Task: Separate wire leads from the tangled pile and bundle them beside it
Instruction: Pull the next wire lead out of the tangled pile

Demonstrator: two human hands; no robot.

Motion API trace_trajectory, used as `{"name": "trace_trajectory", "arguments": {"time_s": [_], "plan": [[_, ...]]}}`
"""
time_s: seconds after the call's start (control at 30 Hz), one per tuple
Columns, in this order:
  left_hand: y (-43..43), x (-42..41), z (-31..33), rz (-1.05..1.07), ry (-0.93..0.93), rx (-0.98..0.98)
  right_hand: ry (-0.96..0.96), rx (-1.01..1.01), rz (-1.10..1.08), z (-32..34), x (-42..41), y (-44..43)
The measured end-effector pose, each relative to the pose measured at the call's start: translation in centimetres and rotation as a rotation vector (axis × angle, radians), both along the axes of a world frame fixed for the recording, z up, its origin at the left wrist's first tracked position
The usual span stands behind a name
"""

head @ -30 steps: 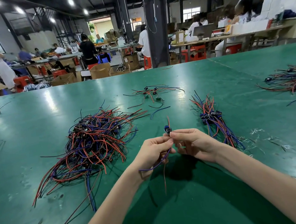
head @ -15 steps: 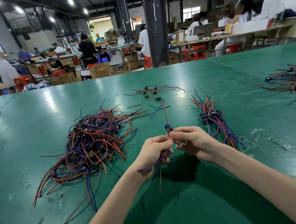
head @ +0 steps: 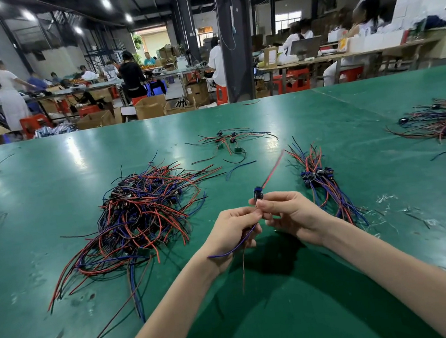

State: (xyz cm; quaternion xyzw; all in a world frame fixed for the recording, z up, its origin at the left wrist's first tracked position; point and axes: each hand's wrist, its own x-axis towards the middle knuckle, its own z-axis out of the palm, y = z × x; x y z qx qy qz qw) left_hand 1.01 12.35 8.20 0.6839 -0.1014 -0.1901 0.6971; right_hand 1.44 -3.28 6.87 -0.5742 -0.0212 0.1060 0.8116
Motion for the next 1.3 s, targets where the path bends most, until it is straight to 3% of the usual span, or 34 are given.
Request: {"name": "trace_trajectory", "arguments": {"time_s": [0.27,0.57,1.03,1.3], "plan": [[-0.4,0.2,-0.5,0.036,-0.055,-0.014,-0.119,0.023,-0.152,0.2,0.1,0.6],[-0.5,-0.1,-0.8,-0.007,-0.215,0.123,-0.211,-0.252,-0.172,0.2,0.3,0.1],[-1.1,-2.1,-0.8,-0.233,-0.291,0.162,-0.242,-0.433,-0.425,0.2,2.2,-3.4],[-1.3,-2.1,-0.8,-0.191,-0.363,0.167,-0.276,-0.485,-0.448,-0.3,2.8,-3.9]]}}
